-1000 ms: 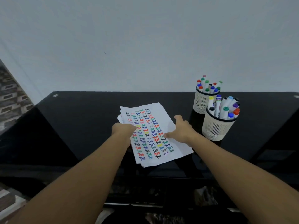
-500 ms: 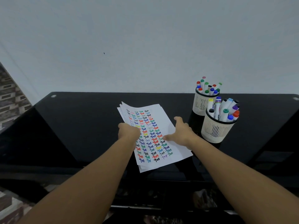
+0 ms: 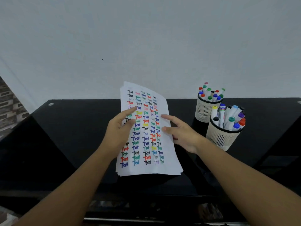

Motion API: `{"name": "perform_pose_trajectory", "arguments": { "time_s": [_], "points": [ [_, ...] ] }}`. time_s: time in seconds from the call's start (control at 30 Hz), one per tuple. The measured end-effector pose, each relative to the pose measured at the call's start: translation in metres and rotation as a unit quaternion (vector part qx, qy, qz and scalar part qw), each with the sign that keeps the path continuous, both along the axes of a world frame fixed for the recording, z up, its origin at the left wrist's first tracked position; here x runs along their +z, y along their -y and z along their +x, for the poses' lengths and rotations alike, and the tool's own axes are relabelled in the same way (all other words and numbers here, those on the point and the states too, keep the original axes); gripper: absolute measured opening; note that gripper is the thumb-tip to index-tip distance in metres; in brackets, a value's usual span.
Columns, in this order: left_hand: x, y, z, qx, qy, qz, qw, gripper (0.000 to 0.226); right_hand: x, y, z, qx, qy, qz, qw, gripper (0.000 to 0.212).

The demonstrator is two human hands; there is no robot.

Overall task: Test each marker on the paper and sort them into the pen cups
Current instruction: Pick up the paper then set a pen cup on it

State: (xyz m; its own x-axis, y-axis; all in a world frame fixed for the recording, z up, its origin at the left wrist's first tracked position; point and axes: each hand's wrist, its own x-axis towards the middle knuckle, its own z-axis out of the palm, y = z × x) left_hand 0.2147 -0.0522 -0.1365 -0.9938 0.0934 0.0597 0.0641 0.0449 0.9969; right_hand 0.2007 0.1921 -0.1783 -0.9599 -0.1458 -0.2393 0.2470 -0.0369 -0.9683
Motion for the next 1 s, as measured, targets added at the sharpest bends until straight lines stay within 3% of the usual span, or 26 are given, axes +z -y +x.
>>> {"name": "perform_pose_trajectory", "arguments": {
  "time_s": [0.13, 0.27, 0.4, 0.47, 0.67, 0.87, 1.0],
  "points": [
    [0.001, 0.008, -0.012, 0.012, 0.008, -0.012, 1.0, 0.035, 0.001, 0.006, -0.008, -0.124, -0.039, -0.018, 0.991, 0.05],
    [0.012, 0.009, -0.032, 0.045, -0.059, -0.066, 0.995, 0.037, 0.016, 0.015, -0.023, -0.205, -0.124, -0.031, 0.97, 0.067],
    [0.024, 0.003, -0.048, 0.082, -0.169, -0.096, 0.978, 0.037, 0.045, 0.022, -0.032, -0.207, -0.204, -0.05, 0.956, 0.041],
    [0.018, 0.001, -0.05, 0.084, -0.183, -0.085, 0.976, 0.033, 0.047, 0.024, -0.033, -0.202, -0.226, -0.026, 0.953, 0.032],
    [-0.029, 0.007, -0.051, 0.07, -0.081, -0.092, 0.99, 0.034, 0.006, 0.033, -0.021, -0.127, -0.166, 0.088, 0.974, 0.027],
    [-0.014, 0.012, -0.049, 0.072, -0.064, -0.111, 0.989, 0.024, 0.005, 0.03, -0.022, -0.168, -0.15, 0.142, 0.964, 0.021],
    [-0.02, 0.017, -0.046, 0.05, 0.007, -0.194, 0.98, 0.035, -0.006, 0.026, -0.008, -0.143, -0.1, 0.229, 0.958, 0.021]
  ]
}}
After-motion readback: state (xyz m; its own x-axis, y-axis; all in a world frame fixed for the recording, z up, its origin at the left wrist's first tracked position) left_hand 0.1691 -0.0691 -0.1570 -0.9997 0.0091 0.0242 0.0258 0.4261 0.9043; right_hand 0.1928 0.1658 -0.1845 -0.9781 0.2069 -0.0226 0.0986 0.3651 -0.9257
